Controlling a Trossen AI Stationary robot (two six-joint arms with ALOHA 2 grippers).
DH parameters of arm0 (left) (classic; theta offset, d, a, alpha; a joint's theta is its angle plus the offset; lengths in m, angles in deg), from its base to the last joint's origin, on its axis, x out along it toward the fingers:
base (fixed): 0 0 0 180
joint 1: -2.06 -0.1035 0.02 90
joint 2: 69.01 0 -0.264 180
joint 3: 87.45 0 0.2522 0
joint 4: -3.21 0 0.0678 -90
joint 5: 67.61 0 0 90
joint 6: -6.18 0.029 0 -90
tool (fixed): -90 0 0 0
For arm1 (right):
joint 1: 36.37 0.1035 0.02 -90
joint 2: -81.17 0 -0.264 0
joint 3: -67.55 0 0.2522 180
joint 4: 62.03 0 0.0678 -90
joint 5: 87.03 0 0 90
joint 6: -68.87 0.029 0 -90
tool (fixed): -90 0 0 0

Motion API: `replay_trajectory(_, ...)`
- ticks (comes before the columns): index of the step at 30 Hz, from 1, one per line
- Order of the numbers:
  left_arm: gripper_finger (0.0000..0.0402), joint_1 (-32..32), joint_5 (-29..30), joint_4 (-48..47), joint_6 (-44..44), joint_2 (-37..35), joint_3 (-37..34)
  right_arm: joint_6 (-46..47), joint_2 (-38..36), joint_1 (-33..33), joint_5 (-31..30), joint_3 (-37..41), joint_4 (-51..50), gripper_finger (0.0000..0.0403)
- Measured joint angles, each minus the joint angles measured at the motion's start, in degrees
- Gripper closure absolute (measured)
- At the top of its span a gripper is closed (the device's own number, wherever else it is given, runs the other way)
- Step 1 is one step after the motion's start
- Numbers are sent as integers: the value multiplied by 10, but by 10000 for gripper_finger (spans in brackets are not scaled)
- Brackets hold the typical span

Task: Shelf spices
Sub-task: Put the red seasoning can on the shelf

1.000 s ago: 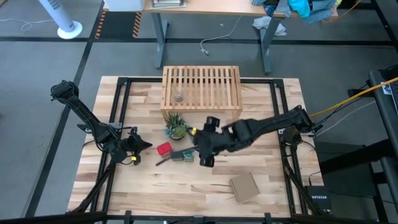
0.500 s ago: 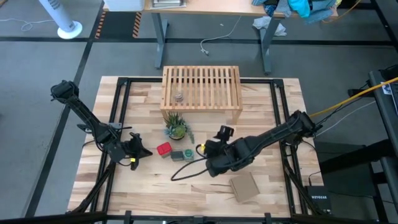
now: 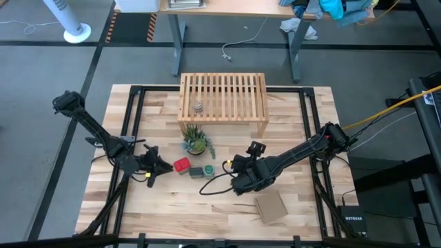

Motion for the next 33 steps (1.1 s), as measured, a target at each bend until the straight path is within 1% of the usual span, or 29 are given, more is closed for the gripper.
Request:
replay_trajectory(6,235,-32,0,5,0,2,0,-2,0,0,-4,1,-3,104)
replay_trajectory(9,204,-36,-2,6,0,2,0,-2,0,0,-5,1,-10,104)
replay_trajectory(12,184,-35,-7,-3,0,2,0,0,0,0,-10,1,-15,104)
replay_trajectory(15,173,-36,-8,-16,0,6,0,4,0,0,-13,1,-15,104)
replay_trajectory(19,167,-36,-6,-57,-13,17,0,7,0,0,-18,1,-15,104)
replay_trajectory(22,167,-36,9,-79,-28,28,0,9,0,0,-22,1,-15,104)
replay_trajectory(30,166,-36,17,-66,-57,85,0,13,-1,0,-26,1,-14,104)
replay_trajectory(33,166,-36,14,-30,-43,122,0,14,-1,0,-29,1,-14,104)
